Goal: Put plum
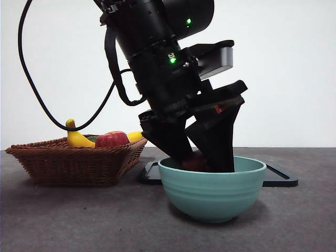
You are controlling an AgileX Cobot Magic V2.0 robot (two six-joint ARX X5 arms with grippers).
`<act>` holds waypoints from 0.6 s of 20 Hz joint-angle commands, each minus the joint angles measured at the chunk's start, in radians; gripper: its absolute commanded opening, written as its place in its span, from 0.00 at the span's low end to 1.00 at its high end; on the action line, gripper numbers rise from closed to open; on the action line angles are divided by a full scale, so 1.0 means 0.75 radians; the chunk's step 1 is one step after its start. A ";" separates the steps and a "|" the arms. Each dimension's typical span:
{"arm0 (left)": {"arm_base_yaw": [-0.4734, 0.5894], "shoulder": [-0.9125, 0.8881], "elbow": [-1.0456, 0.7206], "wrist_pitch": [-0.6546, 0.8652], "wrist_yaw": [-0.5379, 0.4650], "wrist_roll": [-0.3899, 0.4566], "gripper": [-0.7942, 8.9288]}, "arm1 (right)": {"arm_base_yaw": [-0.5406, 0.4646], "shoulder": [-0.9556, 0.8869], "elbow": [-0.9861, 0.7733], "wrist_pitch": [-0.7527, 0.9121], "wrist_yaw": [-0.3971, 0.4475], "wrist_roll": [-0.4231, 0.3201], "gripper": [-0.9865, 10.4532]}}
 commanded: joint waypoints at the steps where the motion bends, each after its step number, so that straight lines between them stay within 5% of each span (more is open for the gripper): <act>1: -0.014 0.026 0.029 0.007 -0.001 0.020 0.44 | 0.006 0.009 0.027 0.010 -0.002 0.004 0.43; 12: 0.031 -0.216 0.032 -0.019 -0.010 -0.045 0.44 | 0.006 0.009 0.027 0.009 -0.002 0.004 0.43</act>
